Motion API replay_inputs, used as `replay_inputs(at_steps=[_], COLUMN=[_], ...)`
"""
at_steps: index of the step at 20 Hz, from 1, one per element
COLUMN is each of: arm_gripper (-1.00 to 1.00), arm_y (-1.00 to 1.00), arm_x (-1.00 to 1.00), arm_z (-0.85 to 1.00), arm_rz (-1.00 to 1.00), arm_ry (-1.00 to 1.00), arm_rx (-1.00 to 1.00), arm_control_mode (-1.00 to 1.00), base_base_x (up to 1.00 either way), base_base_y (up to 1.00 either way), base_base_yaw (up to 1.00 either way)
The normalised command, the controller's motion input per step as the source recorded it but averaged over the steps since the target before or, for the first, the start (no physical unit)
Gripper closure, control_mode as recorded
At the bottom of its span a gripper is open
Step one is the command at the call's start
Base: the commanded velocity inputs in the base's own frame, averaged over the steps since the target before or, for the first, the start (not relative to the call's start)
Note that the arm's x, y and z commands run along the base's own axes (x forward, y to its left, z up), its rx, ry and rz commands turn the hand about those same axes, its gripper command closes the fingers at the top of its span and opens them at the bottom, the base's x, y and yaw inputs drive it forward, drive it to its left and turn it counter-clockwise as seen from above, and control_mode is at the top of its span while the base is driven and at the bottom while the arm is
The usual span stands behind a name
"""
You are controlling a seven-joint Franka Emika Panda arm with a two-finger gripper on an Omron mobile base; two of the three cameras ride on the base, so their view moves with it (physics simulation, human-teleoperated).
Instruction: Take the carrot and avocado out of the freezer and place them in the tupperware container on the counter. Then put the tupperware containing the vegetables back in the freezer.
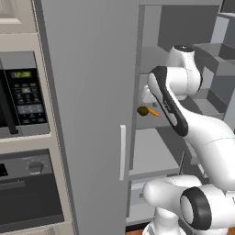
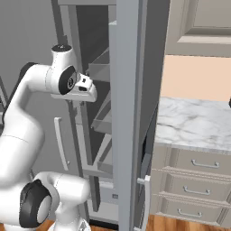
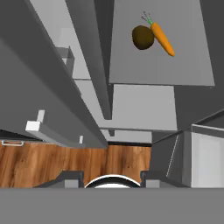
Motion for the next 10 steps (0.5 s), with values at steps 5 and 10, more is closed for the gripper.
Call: replay_inputs(at_steps=[5, 10], arm_gripper=[-1.0, -1.0], arm_y=[0.0, 0.0], arm_x=[-0.3, 0.0], arm_z=[-0.77, -0.42], arm_rz=[0.0, 0.0], arm_ry=[-0.04, 0.0], arm_rx=[-0.24, -0.14], arm_control_mode=[-1.0, -1.0], base_base_x=[0.0, 0.0], base_base_y=[0.0, 0.0], base_base_yaw=[0.0, 0.0])
